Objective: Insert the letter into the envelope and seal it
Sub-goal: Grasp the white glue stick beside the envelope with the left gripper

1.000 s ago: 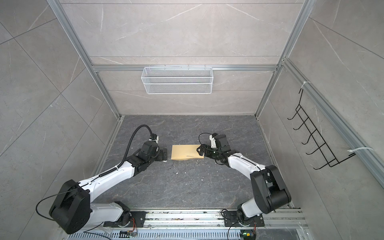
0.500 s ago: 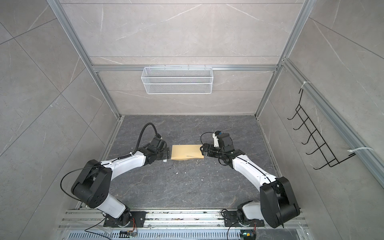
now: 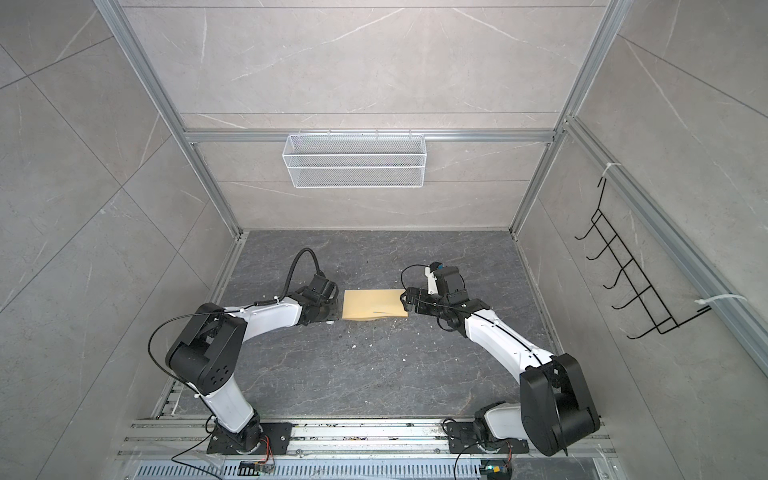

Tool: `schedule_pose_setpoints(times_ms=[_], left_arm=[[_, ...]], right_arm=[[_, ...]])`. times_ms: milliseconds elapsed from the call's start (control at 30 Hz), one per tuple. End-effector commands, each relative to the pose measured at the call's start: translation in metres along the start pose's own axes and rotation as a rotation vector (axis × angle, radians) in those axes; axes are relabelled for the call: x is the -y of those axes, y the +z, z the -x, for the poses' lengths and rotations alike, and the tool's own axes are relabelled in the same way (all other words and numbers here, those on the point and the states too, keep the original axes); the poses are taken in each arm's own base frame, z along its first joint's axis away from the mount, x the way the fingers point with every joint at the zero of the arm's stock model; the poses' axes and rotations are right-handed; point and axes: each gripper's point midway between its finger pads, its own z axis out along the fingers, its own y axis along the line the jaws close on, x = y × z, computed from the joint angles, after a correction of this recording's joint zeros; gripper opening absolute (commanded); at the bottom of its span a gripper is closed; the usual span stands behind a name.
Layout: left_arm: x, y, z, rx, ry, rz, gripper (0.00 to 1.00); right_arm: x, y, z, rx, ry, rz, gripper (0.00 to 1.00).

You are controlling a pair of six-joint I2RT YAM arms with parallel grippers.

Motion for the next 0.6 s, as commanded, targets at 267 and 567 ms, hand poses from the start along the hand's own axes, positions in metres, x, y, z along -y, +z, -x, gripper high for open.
schedule_pose_setpoints(times_ms=[267, 567], left_arm=[[0.005, 0.011, 0.006, -0.005, -0.006, -0.007, 0.37], [0.012, -0.008, 0.021, 0.068, 0.045, -0.057, 0.08]], right_arm=[[-0.004, -0.003, 0.005, 0.001, -0.037, -0.004, 0.99], [-0.006, -0.006, 0.007, 0.004, -0.045, 0.0, 0.99]])
